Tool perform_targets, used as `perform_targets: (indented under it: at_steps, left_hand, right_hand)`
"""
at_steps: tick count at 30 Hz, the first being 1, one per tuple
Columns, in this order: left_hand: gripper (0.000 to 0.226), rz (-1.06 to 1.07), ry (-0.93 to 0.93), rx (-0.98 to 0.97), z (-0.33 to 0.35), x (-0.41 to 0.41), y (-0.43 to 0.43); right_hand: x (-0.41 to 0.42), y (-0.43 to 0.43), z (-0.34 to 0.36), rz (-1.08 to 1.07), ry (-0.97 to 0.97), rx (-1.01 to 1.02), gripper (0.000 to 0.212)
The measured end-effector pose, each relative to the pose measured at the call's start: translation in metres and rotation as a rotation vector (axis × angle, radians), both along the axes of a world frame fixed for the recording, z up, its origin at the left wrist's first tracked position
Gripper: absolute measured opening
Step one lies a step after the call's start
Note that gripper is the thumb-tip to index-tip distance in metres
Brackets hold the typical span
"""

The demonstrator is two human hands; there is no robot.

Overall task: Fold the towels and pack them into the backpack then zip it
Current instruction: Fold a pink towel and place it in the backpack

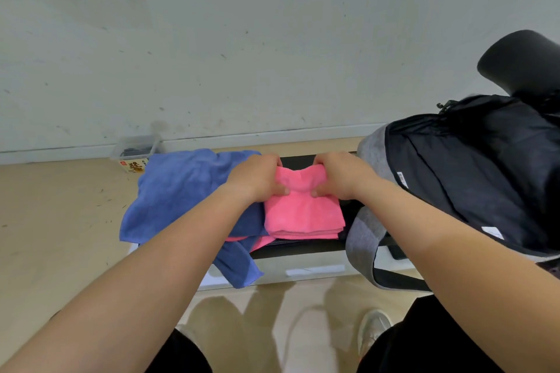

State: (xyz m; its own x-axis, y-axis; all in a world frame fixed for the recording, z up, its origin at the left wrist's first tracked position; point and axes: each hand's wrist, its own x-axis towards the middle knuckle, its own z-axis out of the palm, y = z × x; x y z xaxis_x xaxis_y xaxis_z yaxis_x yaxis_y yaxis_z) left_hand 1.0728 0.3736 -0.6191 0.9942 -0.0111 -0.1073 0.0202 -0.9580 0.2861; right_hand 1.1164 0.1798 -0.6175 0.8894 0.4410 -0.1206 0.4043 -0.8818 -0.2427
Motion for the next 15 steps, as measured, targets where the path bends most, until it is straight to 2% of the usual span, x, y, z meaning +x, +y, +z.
perform_targets:
  at_steps: [3, 7, 11, 15]
  left_hand:
    - [0.051, -0.033, -0.061, 0.197, -0.002, 0.013, 0.000]
    - [0.051, -0.064, -0.120, 0.305, -0.014, 0.022, 0.002]
    - [0.050, -0.040, -0.143, 0.293, -0.015, 0.017, 0.004]
    - [0.031, 0.001, -0.117, 0.167, 0.000, 0.011, -0.001]
  right_hand:
    - [0.014, 0.002, -0.006, 0.032, -0.092, -0.055, 0.060]
    - [0.025, 0.003, -0.015, 0.048, -0.103, -0.073, 0.057]
    - [0.025, -0.004, -0.019, 0.020, -0.032, 0.035, 0.057]
    - [0.023, -0.009, -0.011, -0.007, 0.045, 0.155, 0.052]
